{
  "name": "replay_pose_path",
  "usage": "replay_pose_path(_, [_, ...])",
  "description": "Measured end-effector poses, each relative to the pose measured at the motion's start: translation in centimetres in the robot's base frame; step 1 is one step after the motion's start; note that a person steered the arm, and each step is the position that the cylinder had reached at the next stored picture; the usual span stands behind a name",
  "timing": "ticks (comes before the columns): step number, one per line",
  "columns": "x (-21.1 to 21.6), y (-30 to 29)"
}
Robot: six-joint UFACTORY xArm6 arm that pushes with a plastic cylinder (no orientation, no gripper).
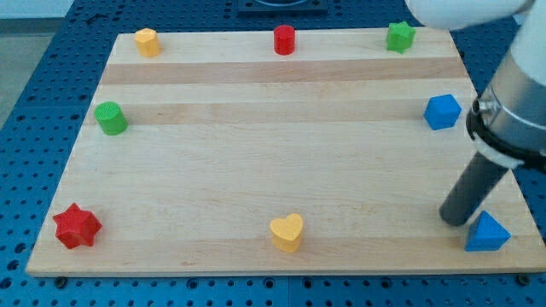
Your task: Move the blue triangle left and up a bit
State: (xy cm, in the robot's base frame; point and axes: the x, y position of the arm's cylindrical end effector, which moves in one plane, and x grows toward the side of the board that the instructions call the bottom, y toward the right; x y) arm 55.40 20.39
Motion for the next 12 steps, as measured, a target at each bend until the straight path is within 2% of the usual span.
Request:
replay_pose_path(1, [-3.0,5.8])
replay_pose_path(2, [-1.7,14.0])
replay_pose_path(3, [5.1,13.9])
replay_pose_path(4, [6.2,11.0])
replay_pose_path(6, [3.5,2.9])
replay_pose_path(7, [3.8,2.5])
replay_pose_path(8, [6.1,6.0])
replay_pose_path(9, [6.3,4.5])
replay_pose_path(11, [6.4,-3.6])
replay_pose_path(12, [5.8,-4.3])
